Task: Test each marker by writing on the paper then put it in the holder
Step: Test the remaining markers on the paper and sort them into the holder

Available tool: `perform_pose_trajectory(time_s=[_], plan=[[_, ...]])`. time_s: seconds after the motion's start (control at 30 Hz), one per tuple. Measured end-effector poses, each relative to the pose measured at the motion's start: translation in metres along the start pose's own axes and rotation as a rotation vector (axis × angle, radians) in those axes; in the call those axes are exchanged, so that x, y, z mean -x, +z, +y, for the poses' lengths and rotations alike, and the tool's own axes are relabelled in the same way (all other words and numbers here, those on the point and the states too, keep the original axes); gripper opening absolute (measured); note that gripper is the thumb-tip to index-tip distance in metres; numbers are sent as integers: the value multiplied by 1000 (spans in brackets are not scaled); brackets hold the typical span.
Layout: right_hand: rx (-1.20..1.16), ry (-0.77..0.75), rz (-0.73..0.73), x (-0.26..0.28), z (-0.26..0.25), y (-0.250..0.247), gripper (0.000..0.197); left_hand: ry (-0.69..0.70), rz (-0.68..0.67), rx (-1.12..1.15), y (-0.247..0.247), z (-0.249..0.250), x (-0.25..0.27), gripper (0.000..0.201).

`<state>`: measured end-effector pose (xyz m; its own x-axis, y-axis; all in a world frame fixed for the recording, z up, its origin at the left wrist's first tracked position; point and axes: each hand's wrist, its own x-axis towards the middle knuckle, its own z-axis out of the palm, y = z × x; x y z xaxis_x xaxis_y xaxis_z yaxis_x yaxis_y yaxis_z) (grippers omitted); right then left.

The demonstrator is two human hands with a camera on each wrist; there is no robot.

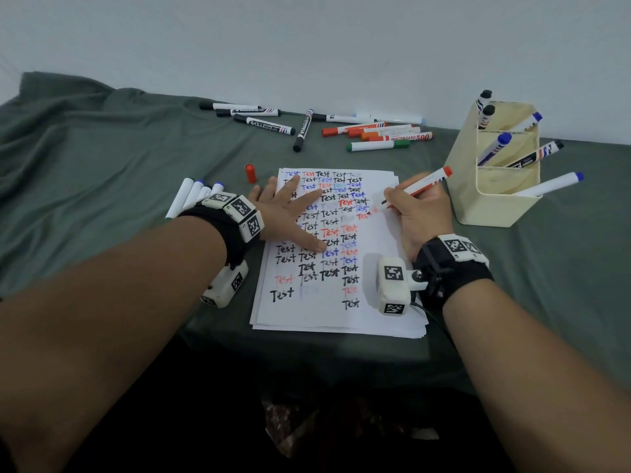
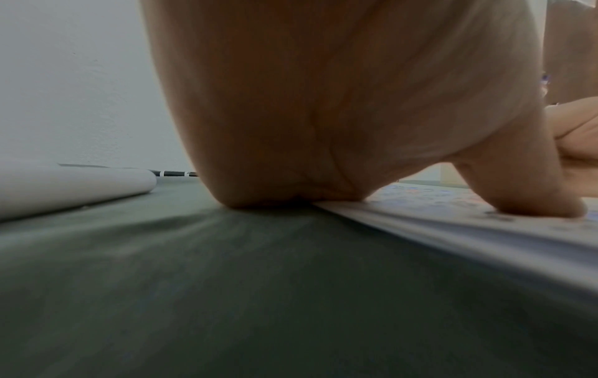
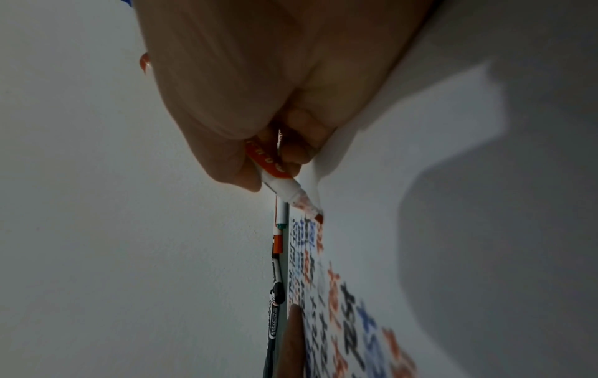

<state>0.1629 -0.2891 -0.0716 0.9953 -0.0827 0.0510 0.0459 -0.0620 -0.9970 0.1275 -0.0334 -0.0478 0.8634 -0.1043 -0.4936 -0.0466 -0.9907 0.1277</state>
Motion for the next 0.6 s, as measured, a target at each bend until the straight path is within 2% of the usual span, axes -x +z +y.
perform_pose_trajectory(time_s=[0.37, 0.6], plan=[[-20, -14, 21, -2, 1, 0, 17, 1, 9, -3, 3, -3, -4, 129], [-305, 17, 18, -5, 4, 1, 22, 2, 7, -8, 2, -3, -2, 129]])
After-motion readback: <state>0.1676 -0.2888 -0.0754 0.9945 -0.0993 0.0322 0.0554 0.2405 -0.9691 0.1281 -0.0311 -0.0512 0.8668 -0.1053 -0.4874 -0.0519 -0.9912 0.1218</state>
